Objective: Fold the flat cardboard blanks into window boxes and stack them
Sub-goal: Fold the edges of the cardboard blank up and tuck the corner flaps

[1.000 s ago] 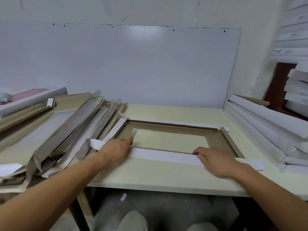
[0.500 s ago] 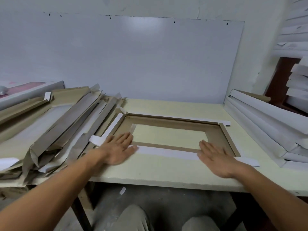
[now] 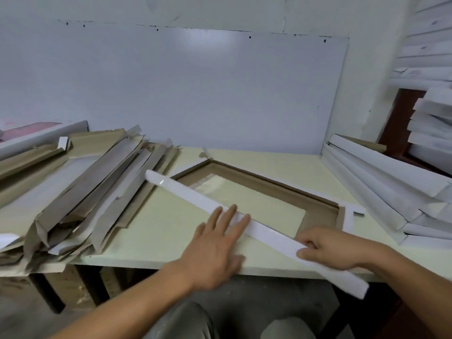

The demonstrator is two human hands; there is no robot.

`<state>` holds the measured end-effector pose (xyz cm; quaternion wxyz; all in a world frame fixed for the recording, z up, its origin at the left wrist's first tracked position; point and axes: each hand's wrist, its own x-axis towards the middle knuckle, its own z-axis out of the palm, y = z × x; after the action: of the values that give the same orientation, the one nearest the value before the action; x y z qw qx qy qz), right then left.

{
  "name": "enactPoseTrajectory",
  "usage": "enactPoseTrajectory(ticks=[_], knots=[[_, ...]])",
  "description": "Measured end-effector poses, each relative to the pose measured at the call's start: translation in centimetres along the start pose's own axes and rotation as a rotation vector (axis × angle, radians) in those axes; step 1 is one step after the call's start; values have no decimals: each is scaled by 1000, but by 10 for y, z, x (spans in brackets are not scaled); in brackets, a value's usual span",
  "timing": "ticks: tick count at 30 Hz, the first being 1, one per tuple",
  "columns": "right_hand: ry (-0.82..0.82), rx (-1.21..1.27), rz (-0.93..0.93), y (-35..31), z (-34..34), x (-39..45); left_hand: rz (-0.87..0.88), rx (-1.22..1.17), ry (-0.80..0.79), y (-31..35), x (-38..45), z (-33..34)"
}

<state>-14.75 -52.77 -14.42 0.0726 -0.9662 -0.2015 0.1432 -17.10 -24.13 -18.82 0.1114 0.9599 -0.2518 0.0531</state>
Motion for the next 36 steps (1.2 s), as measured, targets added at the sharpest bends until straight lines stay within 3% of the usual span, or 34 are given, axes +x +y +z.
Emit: enactPoseTrajectory(ticks=[5,9,12,14,16,19,22,27,32,34,36], knots=[[46,553,94,-70,23,38,184,63,47,41,-17,7],[-27,1177,142,-103,29,72,122,26,196,28,-22,7],[11,1388,89,-113,30,84,114,-44,228,5,-18,0],[198,1208,49,-106,32,86,85,49,211,-8,-14,-4],[322,698,-31,-88,27,76,62,141,180,-17,-14,-8],[205,226,-49,-50,19,48,28,106,108,-26,-14,-16],[145,142,-7,-24,19,22,18,132,13,-29,-8,-23],[271,58,-105,-30,35,3,45,36,-66,-20,-7,-27],[377,69,-44,-35,49,1,-70,-128,32,-17,-11,-20],[443,-5,-26,-38,54,8,-99,-75,82,-11,-9,-14],[483,-33,-80,-42,59,13,-23,77,166,-6,-9,-5]])
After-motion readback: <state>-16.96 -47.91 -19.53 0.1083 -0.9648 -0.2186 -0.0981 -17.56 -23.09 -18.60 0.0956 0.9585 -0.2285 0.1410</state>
